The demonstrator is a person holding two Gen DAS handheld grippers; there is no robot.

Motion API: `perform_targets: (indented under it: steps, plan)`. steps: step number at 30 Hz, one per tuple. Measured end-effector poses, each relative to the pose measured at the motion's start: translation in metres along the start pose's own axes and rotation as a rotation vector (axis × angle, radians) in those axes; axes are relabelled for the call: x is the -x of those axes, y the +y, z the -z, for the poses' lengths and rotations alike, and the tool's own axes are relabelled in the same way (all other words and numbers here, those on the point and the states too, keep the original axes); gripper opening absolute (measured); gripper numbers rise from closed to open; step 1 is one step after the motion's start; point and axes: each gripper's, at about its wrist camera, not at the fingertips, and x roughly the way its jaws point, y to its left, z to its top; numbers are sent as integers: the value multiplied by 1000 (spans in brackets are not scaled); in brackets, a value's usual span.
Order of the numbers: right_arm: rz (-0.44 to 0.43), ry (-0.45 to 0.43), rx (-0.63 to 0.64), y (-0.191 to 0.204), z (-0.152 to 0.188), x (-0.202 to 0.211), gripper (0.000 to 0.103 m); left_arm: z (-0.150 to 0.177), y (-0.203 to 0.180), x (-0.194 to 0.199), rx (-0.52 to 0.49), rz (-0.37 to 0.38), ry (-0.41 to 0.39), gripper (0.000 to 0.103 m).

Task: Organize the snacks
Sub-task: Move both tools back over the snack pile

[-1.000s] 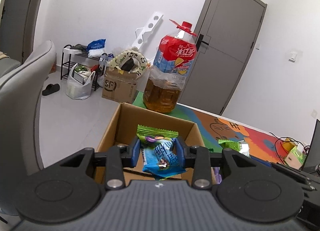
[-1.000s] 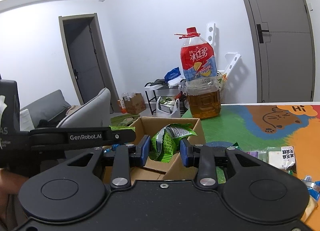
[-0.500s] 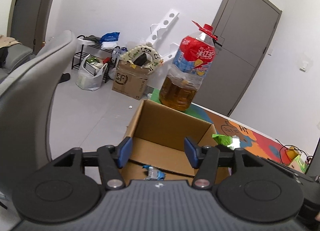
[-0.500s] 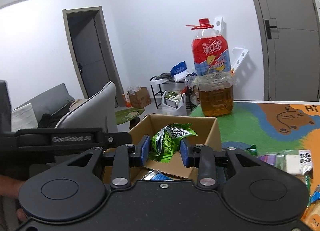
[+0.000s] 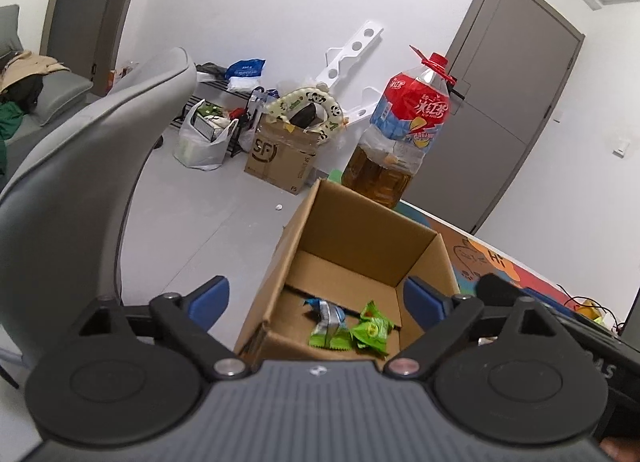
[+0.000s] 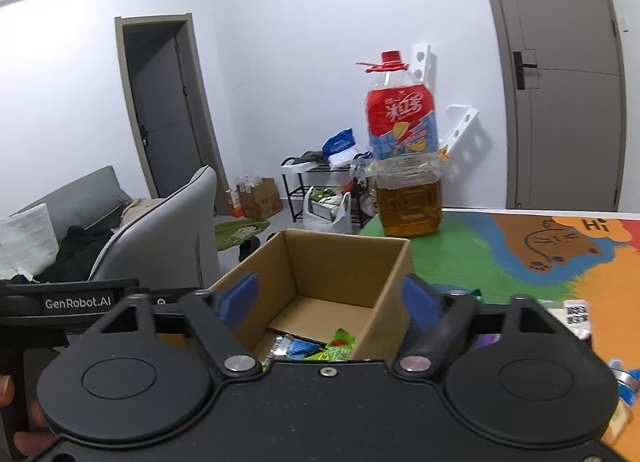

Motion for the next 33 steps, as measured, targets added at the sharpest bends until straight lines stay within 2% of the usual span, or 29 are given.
perform_targets:
  steps: [7, 11, 19, 33]
  plan:
    - [40, 14, -35, -19, 5, 18, 102, 11, -8, 7, 0, -7, 12, 96]
    - [61, 22, -50, -31, 9, 29, 103, 22, -16, 13, -16, -8, 12, 99]
    - [98, 35, -83, -57, 19, 52, 103, 37, -37, 16, -37, -1, 33, 100]
    - [144, 56, -127, -94, 41, 80, 103, 69, -75, 14, -102, 59, 94, 100]
